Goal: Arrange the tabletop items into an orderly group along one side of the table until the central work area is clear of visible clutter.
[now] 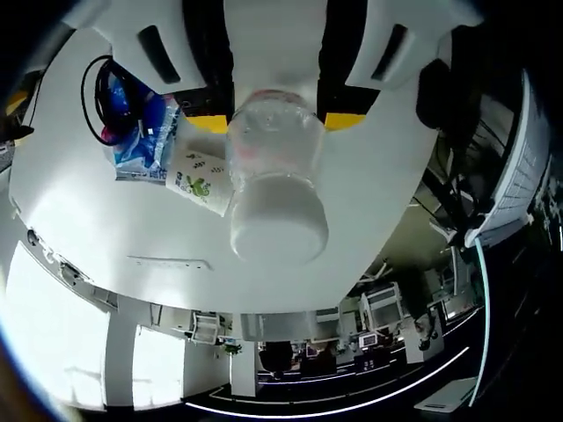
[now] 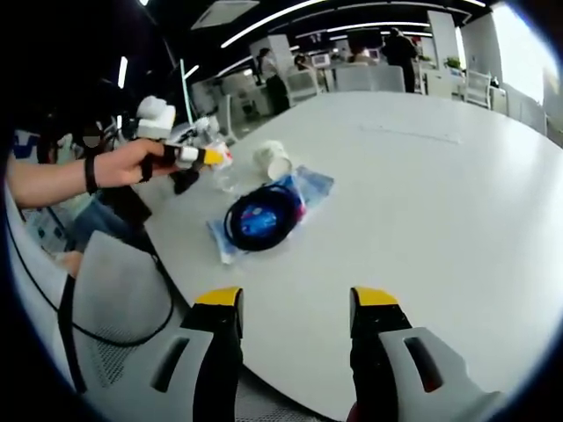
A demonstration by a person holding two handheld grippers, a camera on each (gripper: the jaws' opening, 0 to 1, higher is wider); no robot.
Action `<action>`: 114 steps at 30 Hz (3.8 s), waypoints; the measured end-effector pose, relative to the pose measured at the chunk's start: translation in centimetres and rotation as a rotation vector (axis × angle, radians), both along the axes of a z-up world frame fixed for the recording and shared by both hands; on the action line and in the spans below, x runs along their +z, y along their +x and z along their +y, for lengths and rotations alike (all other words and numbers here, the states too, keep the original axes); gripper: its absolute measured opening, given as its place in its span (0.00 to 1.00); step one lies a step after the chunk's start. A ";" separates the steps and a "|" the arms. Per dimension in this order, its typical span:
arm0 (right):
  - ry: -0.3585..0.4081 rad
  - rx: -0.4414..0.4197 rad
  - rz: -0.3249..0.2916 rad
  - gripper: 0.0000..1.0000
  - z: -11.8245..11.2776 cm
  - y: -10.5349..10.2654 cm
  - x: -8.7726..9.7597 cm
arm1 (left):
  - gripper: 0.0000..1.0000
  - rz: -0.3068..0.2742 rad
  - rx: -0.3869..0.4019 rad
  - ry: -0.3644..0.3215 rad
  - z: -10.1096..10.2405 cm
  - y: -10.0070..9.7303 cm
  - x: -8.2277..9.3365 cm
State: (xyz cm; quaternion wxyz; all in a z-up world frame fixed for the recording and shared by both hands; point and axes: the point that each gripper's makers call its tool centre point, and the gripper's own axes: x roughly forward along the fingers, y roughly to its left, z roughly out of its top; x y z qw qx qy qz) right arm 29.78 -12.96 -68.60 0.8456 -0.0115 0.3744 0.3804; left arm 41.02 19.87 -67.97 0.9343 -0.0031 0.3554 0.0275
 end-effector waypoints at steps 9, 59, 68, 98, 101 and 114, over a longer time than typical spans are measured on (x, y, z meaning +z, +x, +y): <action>-0.002 -0.005 -0.002 0.47 -0.1 0.6 0.2 | 0.36 0.008 0.038 0.000 0.5 1.8 0.1; -0.011 -0.002 0.032 0.47 -0.5 0.9 -0.6 | 0.45 -0.030 0.067 -0.052 1.3 6.3 0.7; -0.015 0.001 0.035 0.47 -0.3 0.7 -0.9 | 0.42 -0.082 -0.021 -0.037 1.1 6.7 1.8; -0.008 -0.012 0.026 0.46 -0.7 0.6 -0.5 | 0.45 -0.056 0.050 -0.043 0.5 6.2 2.7; -0.005 -0.013 0.027 0.46 -0.5 0.7 -0.6 | 0.46 -0.058 0.050 -0.048 0.5 5.3 3.0; 0.002 0.021 0.024 0.46 1.2 1.0 -0.7 | 0.45 -0.044 0.062 -0.077 1.5 0.2 2.2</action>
